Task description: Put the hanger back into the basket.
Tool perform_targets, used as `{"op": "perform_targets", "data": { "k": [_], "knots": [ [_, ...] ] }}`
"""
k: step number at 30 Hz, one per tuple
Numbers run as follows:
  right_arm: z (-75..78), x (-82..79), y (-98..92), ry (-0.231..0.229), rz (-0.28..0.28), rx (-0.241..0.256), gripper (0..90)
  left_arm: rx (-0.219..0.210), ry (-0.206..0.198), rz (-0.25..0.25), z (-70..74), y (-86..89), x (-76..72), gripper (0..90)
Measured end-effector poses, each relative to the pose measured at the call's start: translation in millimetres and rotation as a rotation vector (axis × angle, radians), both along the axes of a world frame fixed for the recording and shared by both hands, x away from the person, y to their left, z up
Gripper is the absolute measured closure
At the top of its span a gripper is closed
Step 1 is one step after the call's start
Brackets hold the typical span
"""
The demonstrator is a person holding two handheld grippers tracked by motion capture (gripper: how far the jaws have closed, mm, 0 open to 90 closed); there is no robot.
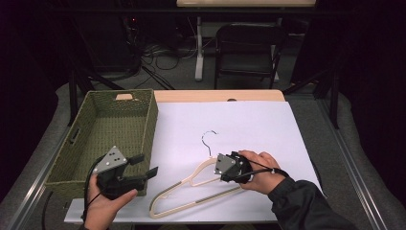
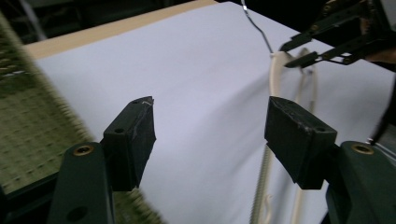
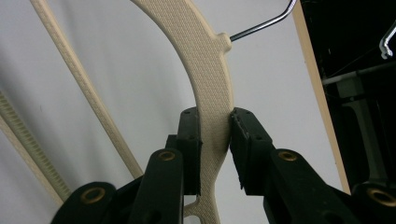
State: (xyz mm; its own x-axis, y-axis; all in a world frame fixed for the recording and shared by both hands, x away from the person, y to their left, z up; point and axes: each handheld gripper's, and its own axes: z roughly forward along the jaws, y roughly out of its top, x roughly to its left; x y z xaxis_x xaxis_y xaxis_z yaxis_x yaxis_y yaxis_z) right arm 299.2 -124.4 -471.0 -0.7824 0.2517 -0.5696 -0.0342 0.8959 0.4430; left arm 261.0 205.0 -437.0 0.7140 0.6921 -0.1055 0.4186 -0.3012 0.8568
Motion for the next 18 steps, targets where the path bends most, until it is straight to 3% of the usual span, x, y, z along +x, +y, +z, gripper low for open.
{"op": "perform_targets", "data": {
  "k": [5, 6, 8, 9, 13, 16, 17, 18],
  "knots": [
    [2.3, -1.5, -1.4, -0.013, 0.025, 0.015, 74.1, 0.018, 0.046, -0.058, 0.0, -16.1, 8.5, 34.0],
    [2.9, -3.0, -1.7, -0.020, 0.031, 0.014, 74.1, 0.027, 0.065, -0.092, -1.7, -24.8, 12.6, 35.2],
    [2.8, -3.1, -1.7, -0.019, 0.041, 0.015, 74.1, 0.029, 0.080, -0.101, -3.1, -28.7, 14.0, 37.6],
    [3.1, -4.7, -1.8, -0.032, 0.045, 0.015, 74.1, 0.034, 0.109, -0.129, -6.1, -35.5, 17.2, 37.6],
    [3.8, -6.2, -1.6, -0.038, 0.052, 0.021, 74.1, 0.045, 0.152, -0.169, -11.7, -45.7, 21.0, 38.4],
    [4.3, -7.1, -0.9, -0.053, 0.063, 0.011, 74.1, 0.019, 0.207, -0.213, -19.4, -56.3, 25.3, 45.2],
    [4.3, -7.1, -0.9, -0.053, 0.063, 0.011, 74.1, 0.019, 0.207, -0.213, -19.4, -56.3, 25.3, 46.1],
    [4.0, -7.8, -0.2, -0.055, 0.068, 0.005, 74.1, 0.012, 0.238, -0.226, -22.8, -61.0, 27.4, 47.0]
  ]
}}
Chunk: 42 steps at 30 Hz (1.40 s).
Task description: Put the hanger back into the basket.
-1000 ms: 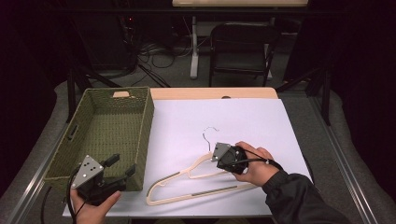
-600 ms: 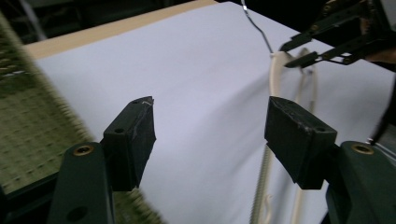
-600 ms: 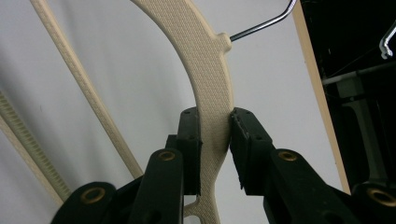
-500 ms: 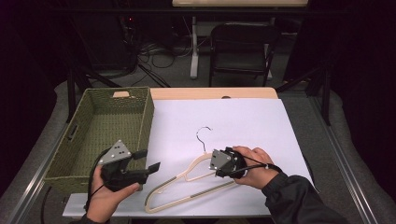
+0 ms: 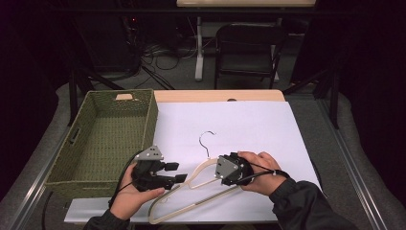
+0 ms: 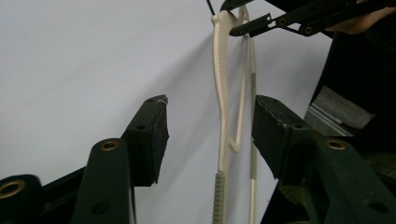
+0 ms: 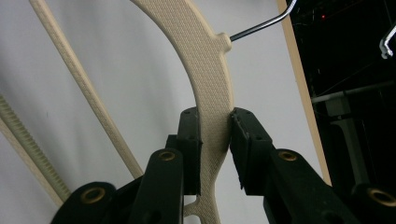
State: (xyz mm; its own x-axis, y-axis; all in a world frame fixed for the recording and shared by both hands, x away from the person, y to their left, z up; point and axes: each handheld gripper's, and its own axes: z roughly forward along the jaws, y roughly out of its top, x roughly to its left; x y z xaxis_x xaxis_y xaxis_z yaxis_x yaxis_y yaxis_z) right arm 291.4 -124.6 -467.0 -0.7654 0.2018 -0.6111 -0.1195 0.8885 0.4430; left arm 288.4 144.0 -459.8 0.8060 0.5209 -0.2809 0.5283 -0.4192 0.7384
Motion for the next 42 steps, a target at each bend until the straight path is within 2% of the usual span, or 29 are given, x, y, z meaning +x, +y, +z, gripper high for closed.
{"op": "perform_targets", "data": {
  "k": [4, 7, 12, 14, 16, 17, 25, 28, 34, 41, 42],
  "knots": [
    [-1.0, -1.4, 1.5, -0.004, 0.006, 0.007, 74.1, -0.015, 0.031, -0.010, -4.5, -6.0, 3.0, 51.3],
    [-0.9, -1.7, 2.6, -0.011, 0.019, -0.001, 74.1, -0.011, 0.040, -0.019, -7.3, -10.2, 3.9, 53.6],
    [-2.4, -3.4, 3.4, -0.012, 0.016, -0.002, 74.1, -0.013, 0.078, -0.033, -11.3, -15.5, 5.8, 58.4],
    [-1.9, -3.2, 3.7, -0.013, 0.023, -0.011, 74.1, -0.024, 0.117, -0.043, -14.7, -18.9, 8.6, 60.3],
    [-3.7, -3.4, 4.5, -0.015, 0.030, 0.013, 74.1, -0.028, 0.142, -0.043, -17.5, -20.5, 10.8, 61.7],
    [-2.4, -4.1, 4.7, -0.019, 0.024, -0.006, 74.1, -0.029, 0.150, -0.047, -18.8, -21.2, 12.2, 62.4],
    [-2.8, -5.3, 6.1, -0.025, 0.034, -0.006, 74.1, -0.020, 0.196, -0.055, -24.0, -26.1, 15.7, 69.0],
    [-2.9, -5.6, 6.4, -0.030, 0.039, -0.007, 74.1, -0.018, 0.226, -0.056, -26.3, -27.0, 16.5, 73.5],
    [-3.3, -6.0, 6.6, -0.030, 0.042, -0.010, 74.1, -0.013, 0.238, -0.044, -28.3, -26.8, 16.6, 80.5],
    [-3.4, -6.7, 7.3, -0.035, 0.045, -0.018, 74.1, -0.021, 0.274, -0.050, -32.0, -25.9, 18.4, 84.4],
    [-5.6, -5.7, 7.7, -0.031, 0.062, 0.005, 74.1, -0.026, 0.287, -0.055, -32.4, -26.3, 18.5, 84.7]
  ]
}}
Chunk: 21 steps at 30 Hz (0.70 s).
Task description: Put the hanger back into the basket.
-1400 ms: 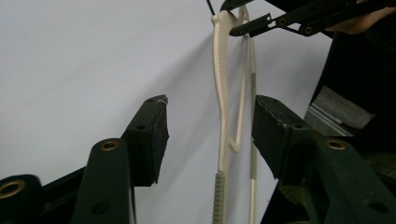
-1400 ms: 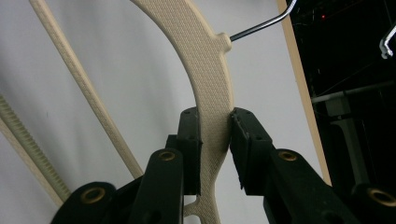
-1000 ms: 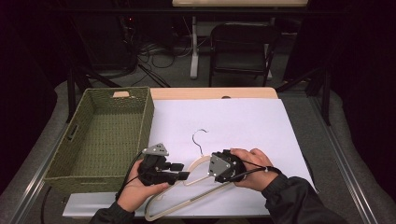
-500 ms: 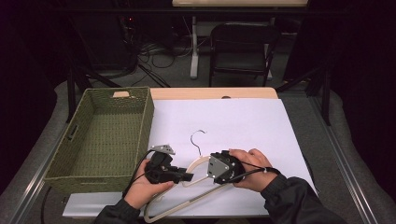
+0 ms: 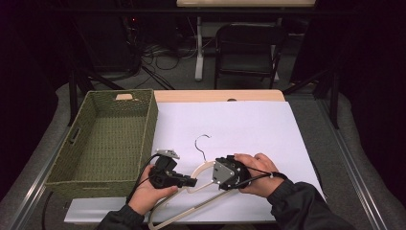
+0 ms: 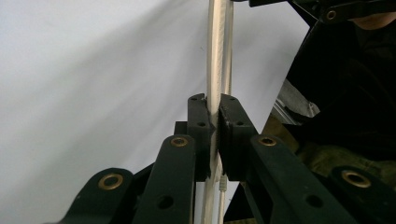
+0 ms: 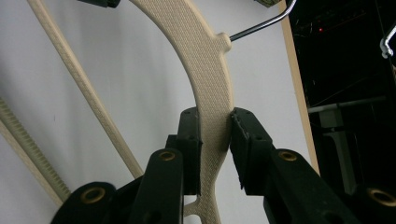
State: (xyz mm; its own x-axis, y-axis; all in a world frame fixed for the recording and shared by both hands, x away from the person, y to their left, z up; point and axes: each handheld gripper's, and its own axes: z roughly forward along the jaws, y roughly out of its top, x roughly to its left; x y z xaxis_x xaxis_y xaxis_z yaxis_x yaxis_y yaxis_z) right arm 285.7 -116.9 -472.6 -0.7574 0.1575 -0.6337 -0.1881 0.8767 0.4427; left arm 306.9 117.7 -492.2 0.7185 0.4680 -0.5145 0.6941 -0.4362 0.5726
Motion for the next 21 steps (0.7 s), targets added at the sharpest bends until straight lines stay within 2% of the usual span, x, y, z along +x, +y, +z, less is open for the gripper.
{"op": "perform_targets", "data": {
  "k": [1, 2, 5, 13, 16, 18, 19, 20, 21],
  "knots": [
    [0.0, 0.0, 0.0, 0.000, 0.000, 0.000, 74.1, 0.000, 0.000, 0.000, 0.0, 0.0, 0.0, 85.0],
    [1.5, -1.8, 0.0, -0.005, -0.022, -0.027, 74.1, -0.003, 0.005, -0.002, -0.1, -0.1, -0.1, 85.0],
    [1.0, -0.9, 0.3, -0.010, -0.010, -0.031, 74.1, -0.018, 0.016, -0.011, 0.2, 0.0, -0.1, 86.2],
    [3.4, -0.7, -1.9, -0.005, -0.011, -0.006, 73.9, -0.036, 0.014, -0.016, 3.0, 0.6, -0.8, 87.0],
    [2.7, 0.3, -2.0, -0.005, 0.002, 0.012, 73.7, -0.034, -0.001, -0.015, 4.3, 0.3, -1.9, 87.1],
    [3.8, -0.2, -2.3, -0.008, -0.004, 0.004, 73.6, -0.032, -0.015, -0.007, 4.7, 0.4, -2.9, 87.2],
    [3.9, -1.2, -2.3, -0.001, -0.027, 0.014, 73.0, -0.030, -0.032, -0.005, 5.1, 0.3, -4.1, 87.3],
    [5.3, 0.2, -2.2, -0.009, -0.016, 0.009, 72.0, -0.030, -0.032, -0.005, 5.1, 0.3, -4.1, 87.4],
    [5.7, 0.3, -2.7, 0.002, -0.019, 0.025, 69.7, -0.028, -0.040, -0.001, 5.4, 0.4, -4.7, 87.4]
  ]
}}
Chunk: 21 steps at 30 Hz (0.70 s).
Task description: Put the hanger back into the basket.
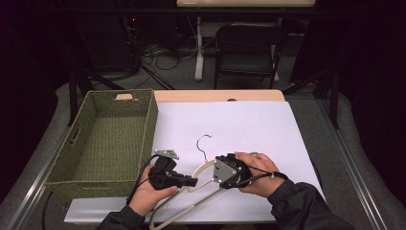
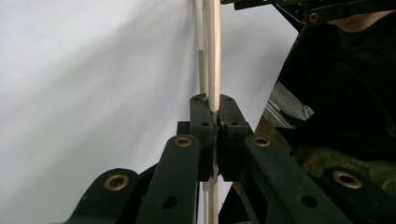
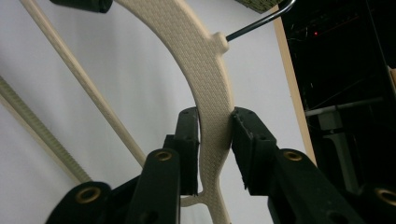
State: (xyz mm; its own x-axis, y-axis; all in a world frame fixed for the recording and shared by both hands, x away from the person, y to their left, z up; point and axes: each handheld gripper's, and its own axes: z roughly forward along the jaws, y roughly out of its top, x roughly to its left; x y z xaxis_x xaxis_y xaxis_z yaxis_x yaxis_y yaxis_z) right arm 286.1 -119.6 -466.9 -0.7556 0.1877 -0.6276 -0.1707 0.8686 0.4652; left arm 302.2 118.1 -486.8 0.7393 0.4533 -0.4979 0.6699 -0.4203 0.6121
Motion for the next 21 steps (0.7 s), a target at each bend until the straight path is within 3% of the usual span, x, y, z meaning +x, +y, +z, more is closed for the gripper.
{"op": "perform_targets", "data": {
  "k": [2, 5, 8, 13, 19, 21],
  "knots": [
    [1.2, 1.1, -0.6, -0.001, 0.004, 0.014, 65.8, 0.001, -0.014, 0.013, 0.9, 1.0, -1.1, 87.4],
    [5.7, 1.1, -4.3, 0.008, -0.035, 0.058, 59.5, 0.001, -0.035, 0.037, 2.8, 4.5, -1.9, 87.4],
    [10.0, 1.2, -12.9, 0.032, -0.065, 0.136, 55.6, -0.001, -0.058, 0.074, 6.2, 9.7, -4.1, 87.4],
    [9.8, -1.5, -23.1, 0.023, -0.098, 0.166, 53.7, -0.015, -0.082, 0.116, 12.4, 15.5, -6.9, 87.4],
    [12.7, -8.4, -38.1, 0.018, -0.121, 0.224, 51.7, -0.032, -0.123, 0.171, 28.4, 27.0, -11.9, 87.4],
    [13.7, -11.0, -44.9, 0.011, -0.131, 0.244, 51.0, -0.026, -0.158, 0.188, 41.7, 33.1, -16.4, 87.4]
  ]
}}
